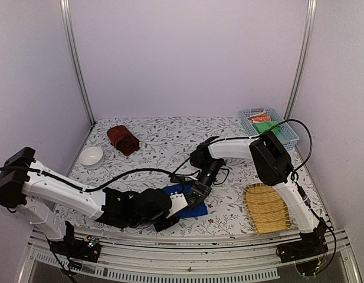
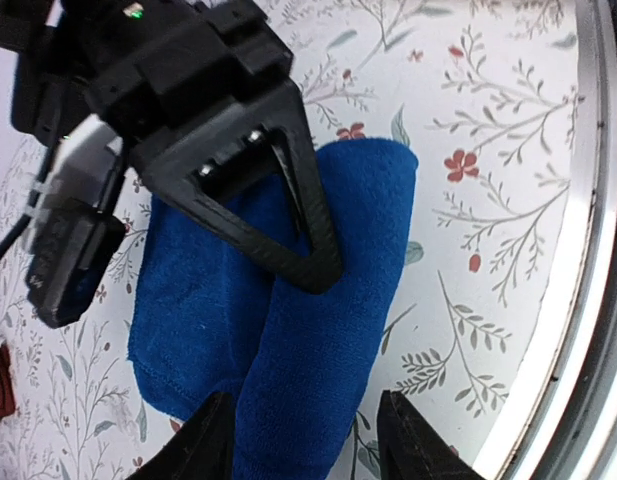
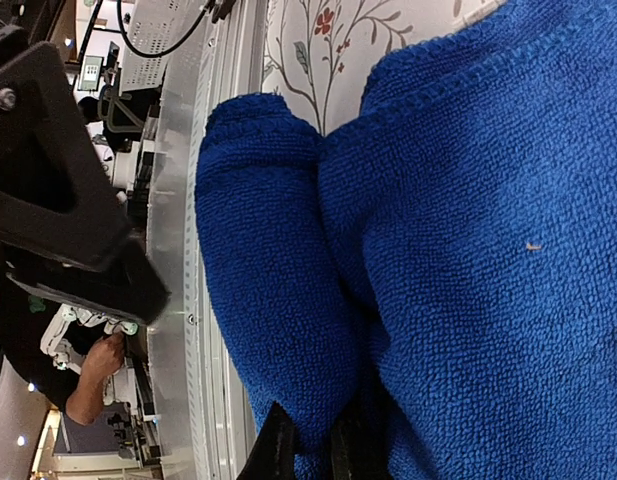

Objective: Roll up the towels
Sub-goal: Roll the towel at the center of the board.

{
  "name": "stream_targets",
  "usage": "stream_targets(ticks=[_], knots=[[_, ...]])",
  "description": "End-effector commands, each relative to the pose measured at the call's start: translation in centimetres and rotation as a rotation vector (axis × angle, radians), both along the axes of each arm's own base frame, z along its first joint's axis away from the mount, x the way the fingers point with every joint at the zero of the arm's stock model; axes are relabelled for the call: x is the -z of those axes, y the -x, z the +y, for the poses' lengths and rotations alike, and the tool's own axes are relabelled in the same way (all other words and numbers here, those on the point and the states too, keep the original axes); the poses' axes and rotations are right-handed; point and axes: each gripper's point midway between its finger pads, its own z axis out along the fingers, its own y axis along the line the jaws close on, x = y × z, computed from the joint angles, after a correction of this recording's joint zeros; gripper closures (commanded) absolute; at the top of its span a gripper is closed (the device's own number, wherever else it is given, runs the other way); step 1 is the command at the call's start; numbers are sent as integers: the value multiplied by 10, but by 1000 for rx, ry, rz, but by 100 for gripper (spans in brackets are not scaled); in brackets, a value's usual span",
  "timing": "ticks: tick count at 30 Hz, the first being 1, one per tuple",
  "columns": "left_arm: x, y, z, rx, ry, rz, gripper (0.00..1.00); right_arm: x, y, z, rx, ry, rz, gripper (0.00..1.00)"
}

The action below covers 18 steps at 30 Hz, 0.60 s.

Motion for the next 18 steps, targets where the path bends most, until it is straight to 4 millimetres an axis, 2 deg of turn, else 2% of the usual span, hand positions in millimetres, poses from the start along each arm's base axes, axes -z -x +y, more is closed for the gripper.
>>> stream_targets(ticks=[1, 6, 10, 12, 15, 18], knots=[[21, -2, -4, 82, -163, -67, 49, 55, 3, -24, -45, 160, -43, 94], [41, -3, -13, 111, -211, -66, 52, 58, 2, -23, -36, 163, -38, 94], [47, -3, -16, 123, -230, -70, 57, 57, 3, -23, -37, 165, -36, 94], [49, -2, -21, 140, -233, -73, 63, 57, 3, -22, -34, 163, -33, 94], [50, 3, -26, 165, -222, -47, 76, 56, 3, -22, -36, 163, -37, 93], [56, 12, -25, 190, -223, 5, 85, 44, 1, -23, -37, 152, -46, 88]])
